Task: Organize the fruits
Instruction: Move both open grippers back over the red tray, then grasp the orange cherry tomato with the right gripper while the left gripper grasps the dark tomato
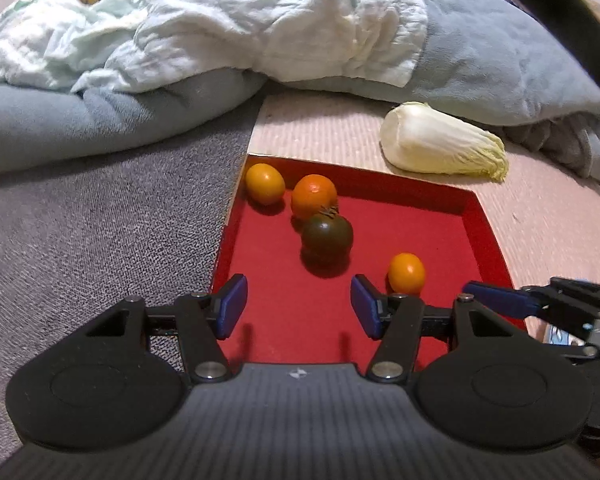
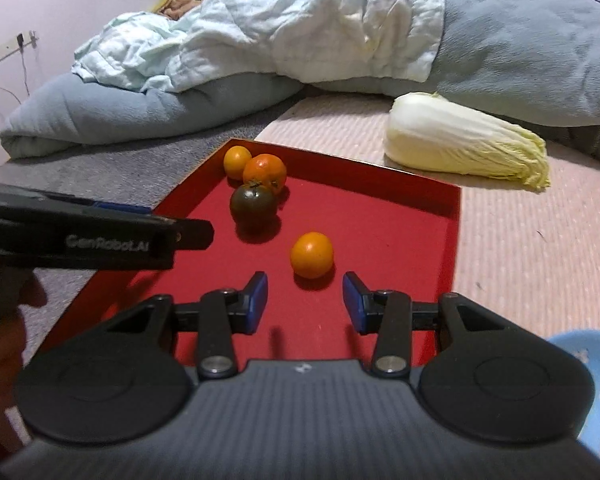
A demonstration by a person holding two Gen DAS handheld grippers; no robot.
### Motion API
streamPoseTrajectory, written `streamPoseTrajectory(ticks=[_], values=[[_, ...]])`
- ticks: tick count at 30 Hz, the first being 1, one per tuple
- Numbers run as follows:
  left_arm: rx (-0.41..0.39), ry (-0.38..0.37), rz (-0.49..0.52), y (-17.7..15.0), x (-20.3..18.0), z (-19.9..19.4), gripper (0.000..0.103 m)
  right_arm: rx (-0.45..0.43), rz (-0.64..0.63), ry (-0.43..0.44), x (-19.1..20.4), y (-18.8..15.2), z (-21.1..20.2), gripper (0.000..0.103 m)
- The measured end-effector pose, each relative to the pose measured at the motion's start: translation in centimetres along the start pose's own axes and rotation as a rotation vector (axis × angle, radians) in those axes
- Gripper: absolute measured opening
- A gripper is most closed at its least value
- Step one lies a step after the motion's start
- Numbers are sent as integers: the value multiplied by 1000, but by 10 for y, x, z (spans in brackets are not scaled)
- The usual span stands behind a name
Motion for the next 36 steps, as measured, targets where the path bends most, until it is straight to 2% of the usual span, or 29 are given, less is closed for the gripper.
streamPoseTrajectory(ticks=[11,13,17,28,36], values=[[14,-12,-42,14,6,22,63,72,-57,-59,2,9,45,43],[15,-13,-41,15,4,25,63,82,-72,-68,2,8,50,36],[19,-19,-35,16,-1,32,63,75,-74,-59,2,6,44,34],[33,-5,-19,17,-7,58,63,10,-31,-25,-7,-11,-4,34],[42,-40,-16,18,-17,66,63,8,-36,-24,-11,-9,-4,35]])
Point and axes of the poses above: each gripper's, at about its wrist camera, not at the fingertips, and z roughly the way its jaws point, x to its left, y to its top, the point moved 6 cm from there along z, roughly the way its jaws point, and after that the axes turned 1 degree about -y, right-handed, at the moved point
